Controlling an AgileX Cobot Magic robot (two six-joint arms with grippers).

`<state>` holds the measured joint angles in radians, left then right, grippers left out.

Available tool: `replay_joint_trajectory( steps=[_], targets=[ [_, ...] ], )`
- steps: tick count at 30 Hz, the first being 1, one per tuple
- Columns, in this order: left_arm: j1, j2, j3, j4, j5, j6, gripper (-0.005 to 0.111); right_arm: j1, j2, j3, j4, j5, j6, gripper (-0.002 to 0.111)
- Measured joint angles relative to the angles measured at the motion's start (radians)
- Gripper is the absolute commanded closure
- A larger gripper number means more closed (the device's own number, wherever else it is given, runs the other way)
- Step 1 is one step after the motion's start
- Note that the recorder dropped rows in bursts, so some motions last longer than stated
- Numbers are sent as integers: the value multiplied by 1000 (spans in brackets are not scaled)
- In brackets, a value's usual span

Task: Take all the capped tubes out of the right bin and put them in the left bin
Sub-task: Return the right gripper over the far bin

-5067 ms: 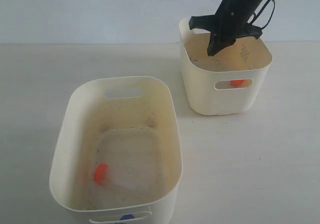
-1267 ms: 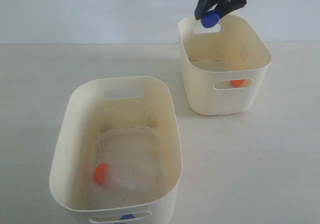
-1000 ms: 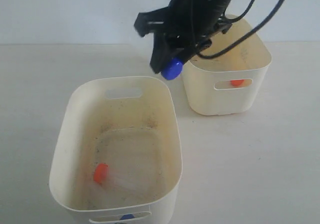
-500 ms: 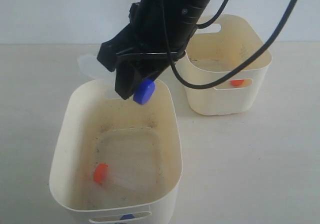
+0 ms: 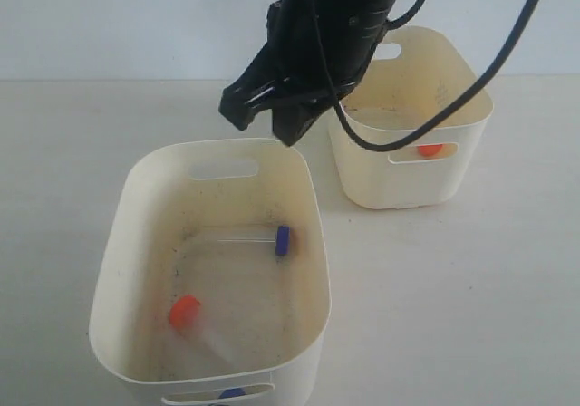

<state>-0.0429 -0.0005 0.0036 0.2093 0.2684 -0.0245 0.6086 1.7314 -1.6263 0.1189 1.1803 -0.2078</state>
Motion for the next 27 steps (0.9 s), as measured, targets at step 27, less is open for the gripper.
replay_joint_trajectory(
  steps=[27],
  targets=[
    [0,0,0,0,0,0,102,-272,508,-525,-411,26,428,106]
  ],
)
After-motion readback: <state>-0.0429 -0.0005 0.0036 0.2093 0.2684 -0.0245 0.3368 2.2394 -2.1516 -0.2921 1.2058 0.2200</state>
